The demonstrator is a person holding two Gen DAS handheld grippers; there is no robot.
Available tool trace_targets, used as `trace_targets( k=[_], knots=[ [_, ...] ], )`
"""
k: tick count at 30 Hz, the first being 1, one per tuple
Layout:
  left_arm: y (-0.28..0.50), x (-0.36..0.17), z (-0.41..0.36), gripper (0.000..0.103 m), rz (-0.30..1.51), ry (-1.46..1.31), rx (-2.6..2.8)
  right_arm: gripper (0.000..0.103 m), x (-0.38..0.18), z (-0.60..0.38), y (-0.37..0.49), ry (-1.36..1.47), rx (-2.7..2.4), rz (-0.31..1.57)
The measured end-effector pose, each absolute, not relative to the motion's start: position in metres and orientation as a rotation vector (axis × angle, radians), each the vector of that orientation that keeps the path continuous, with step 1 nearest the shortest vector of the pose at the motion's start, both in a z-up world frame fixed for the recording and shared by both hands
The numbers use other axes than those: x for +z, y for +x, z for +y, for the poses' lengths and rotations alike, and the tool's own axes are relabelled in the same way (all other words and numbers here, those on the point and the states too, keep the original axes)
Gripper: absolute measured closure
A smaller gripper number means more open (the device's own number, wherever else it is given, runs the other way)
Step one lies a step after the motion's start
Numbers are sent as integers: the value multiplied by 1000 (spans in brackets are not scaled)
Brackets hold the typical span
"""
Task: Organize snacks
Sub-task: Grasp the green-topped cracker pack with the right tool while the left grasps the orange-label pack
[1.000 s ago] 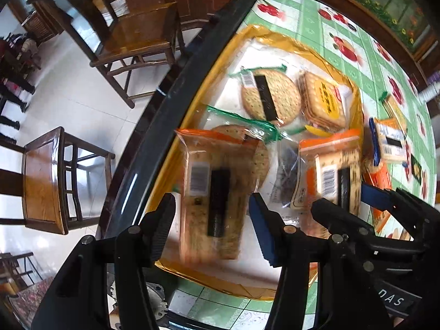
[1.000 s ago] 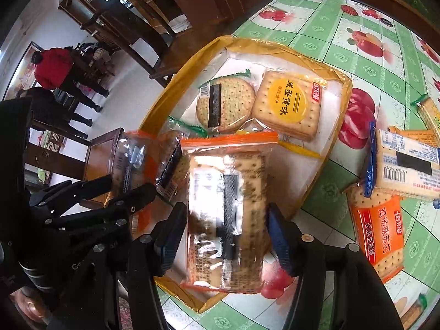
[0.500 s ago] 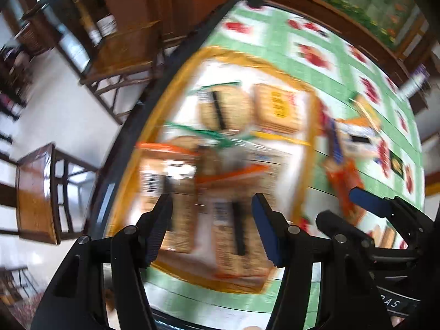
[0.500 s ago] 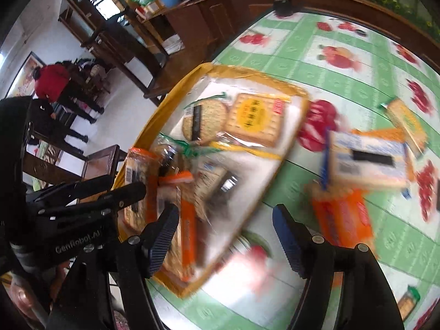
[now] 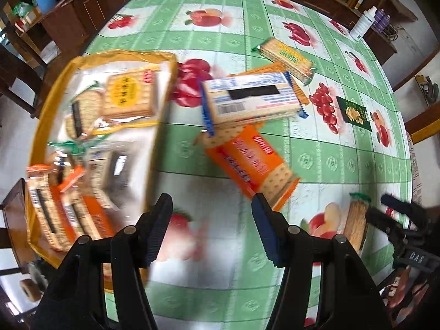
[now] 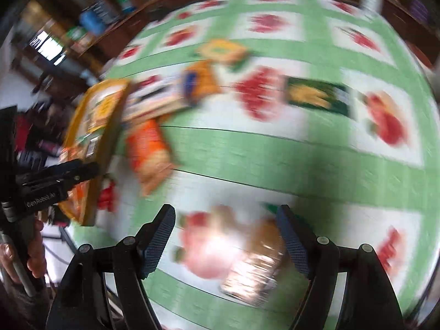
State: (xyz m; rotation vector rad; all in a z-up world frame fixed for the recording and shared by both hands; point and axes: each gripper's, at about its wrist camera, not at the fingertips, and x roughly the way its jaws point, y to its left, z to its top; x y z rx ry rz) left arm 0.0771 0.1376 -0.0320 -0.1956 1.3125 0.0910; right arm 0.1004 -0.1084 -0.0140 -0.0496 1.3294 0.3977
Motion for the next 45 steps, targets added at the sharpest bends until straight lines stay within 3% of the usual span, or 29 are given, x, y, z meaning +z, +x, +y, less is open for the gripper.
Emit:
trace_targets(
  k=[11, 19, 30, 33, 35, 37, 45],
  knots=[
    [99, -51, 123, 44, 1354, -337, 205, 21, -56, -139, 82, -3, 295, 1438],
    [117, -67, 112, 44, 1347, -493, 258, 17, -66, -109, 55, -378, 348, 1325],
    [143, -94, 97, 24, 1358, -504, 385, 16, -65, -122, 48, -414, 396, 1326],
    [151, -98, 88, 23, 1382, -413, 406, 20, -63, -129, 44, -423, 403, 1315],
    [151, -98, 83, 32, 1378, -383, 384, 28, -61, -131, 43, -427, 410, 1307],
    [151, -97, 81, 34, 1385, -377, 355, 45, -57, -135, 43, -425, 411, 1297],
    [125, -93, 81, 39, 1381, -321, 272, 50, -52, -147, 42, -401, 387, 1300]
  ],
)
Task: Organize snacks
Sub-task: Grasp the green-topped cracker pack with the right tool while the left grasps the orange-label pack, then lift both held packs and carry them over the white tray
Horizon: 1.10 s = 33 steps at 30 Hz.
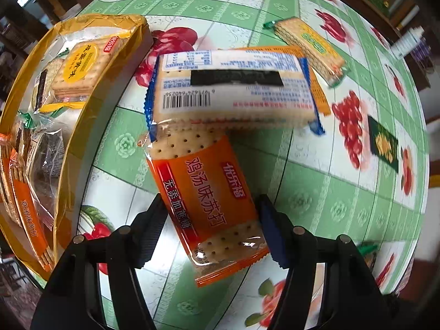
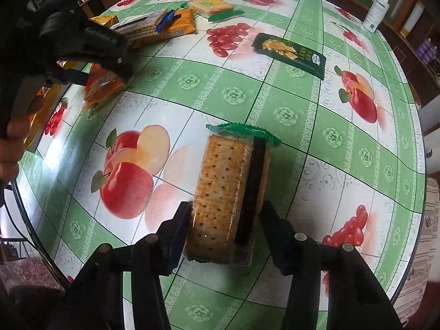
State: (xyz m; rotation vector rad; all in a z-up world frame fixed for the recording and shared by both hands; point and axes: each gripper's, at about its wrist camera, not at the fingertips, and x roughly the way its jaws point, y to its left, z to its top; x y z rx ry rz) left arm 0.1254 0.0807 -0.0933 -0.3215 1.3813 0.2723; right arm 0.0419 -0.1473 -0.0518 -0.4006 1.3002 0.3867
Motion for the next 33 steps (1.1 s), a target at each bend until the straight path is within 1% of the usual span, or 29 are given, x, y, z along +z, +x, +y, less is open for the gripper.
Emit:
trace_targets(
  k=[4, 9, 14, 20, 29, 33],
  knots=[
    [110, -94, 75, 38, 1386, -287, 229, 52, -51, -143, 43, -383, 375, 1305],
    [82, -94, 68, 38, 1394, -244, 150, 52, -50, -149, 53, -291, 394, 1341],
    [59, -92, 68, 38, 1388, -250, 75, 52, -47, -156, 61, -174, 418, 1376],
    [27, -93, 67, 38, 1390, -248, 18, 52, -43, -151, 64, -99, 452, 1403],
    [-26, -89, 62, 39, 1314, -170, 14, 54, -37, -136, 59, -18, 498, 1437],
    [-35, -72, 84, 39, 1293, -176, 15, 54, -37, -120, 62, 2, 521, 1445]
  ],
)
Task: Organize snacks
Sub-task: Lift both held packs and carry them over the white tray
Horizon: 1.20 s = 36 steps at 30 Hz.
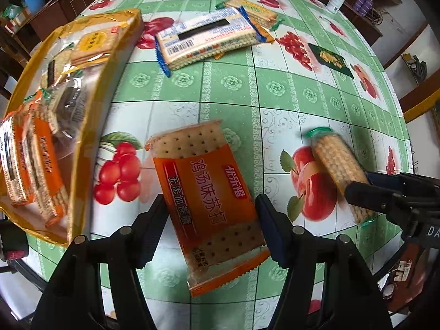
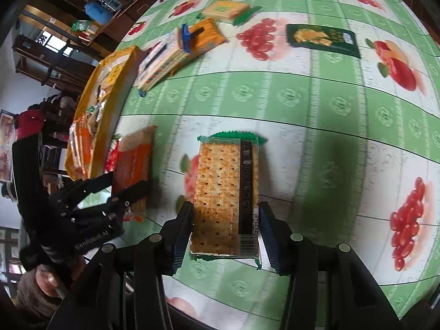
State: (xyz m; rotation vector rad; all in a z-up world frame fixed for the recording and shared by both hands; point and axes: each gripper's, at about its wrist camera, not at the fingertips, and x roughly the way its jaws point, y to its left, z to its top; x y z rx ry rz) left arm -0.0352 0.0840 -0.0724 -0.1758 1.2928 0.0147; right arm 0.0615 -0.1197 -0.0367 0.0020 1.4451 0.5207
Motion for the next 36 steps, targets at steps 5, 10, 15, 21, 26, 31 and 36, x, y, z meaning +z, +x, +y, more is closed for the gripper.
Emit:
trace_targets(
  k=[5, 10, 15, 21, 26, 31, 36],
  knots=[
    [-35, -62, 113, 46, 1290, -184, 10, 54, -32, -99, 62, 12, 570, 1451],
    [-30, -60, 124, 50, 1297, -201, 17, 54, -39, -85, 63, -101, 532, 1443],
    [-22, -65, 123, 49, 1302, -216, 13, 53, -53, -75, 55, -239, 490, 1416],
    [4, -77, 121, 48, 1369, -291, 5, 44, -63, -48, 55, -362, 481, 1395],
    [13, -80, 115, 38, 1391, -245, 16, 43, -69, -34, 53, -458, 470, 1386],
    [13, -78, 100, 49, 1380, -172, 49, 3, -87, -27, 45, -541, 453, 1438],
    [11, -74, 99, 49, 1386, -243, 0, 55, -71, -30, 44, -507, 469, 1354]
  ],
)
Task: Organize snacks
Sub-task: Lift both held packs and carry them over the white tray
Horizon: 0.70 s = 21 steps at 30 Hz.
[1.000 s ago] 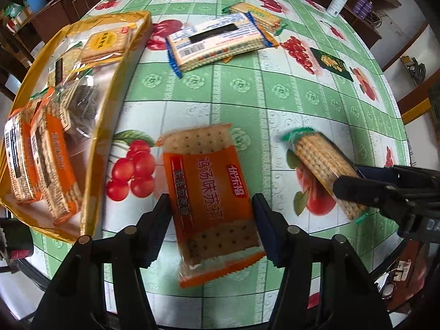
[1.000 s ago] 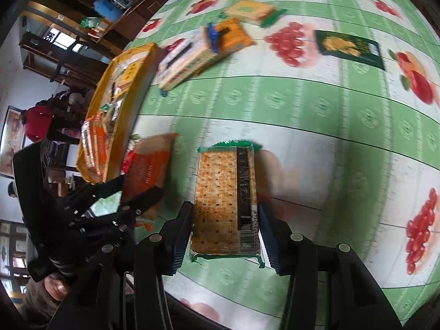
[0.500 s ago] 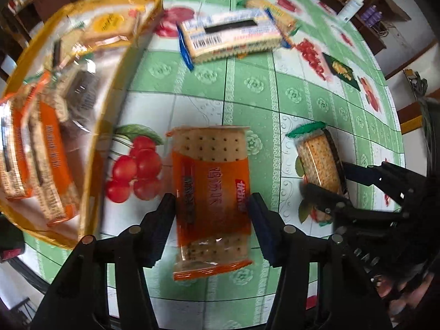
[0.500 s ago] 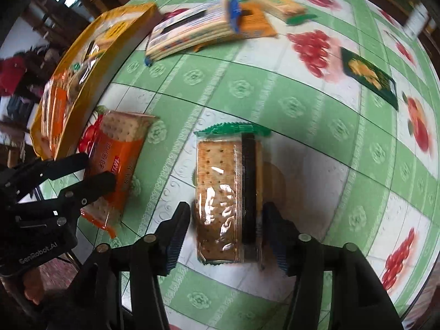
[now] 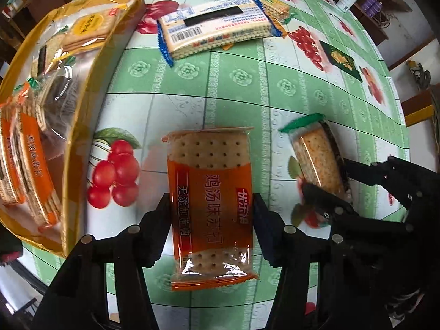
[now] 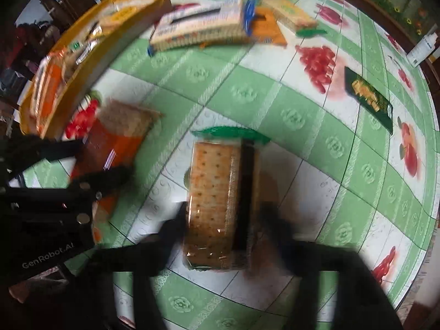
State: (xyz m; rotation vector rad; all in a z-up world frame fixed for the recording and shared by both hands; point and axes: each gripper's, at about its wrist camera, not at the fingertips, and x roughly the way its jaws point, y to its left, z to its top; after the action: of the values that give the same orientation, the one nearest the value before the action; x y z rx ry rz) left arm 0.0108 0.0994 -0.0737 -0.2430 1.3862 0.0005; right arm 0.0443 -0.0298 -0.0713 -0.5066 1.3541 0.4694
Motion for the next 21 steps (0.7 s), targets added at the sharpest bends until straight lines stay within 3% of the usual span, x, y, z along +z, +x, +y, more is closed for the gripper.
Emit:
trace_targets(
  k=[13, 21],
  knots=[
    [5, -58, 80, 49, 1366, -235, -79, 55, -46, -45, 40, -441, 503, 1355],
    [18, -34, 115, 49, 1294, -264, -47, 55, -13, -35, 56, -409, 534, 1320]
  ],
)
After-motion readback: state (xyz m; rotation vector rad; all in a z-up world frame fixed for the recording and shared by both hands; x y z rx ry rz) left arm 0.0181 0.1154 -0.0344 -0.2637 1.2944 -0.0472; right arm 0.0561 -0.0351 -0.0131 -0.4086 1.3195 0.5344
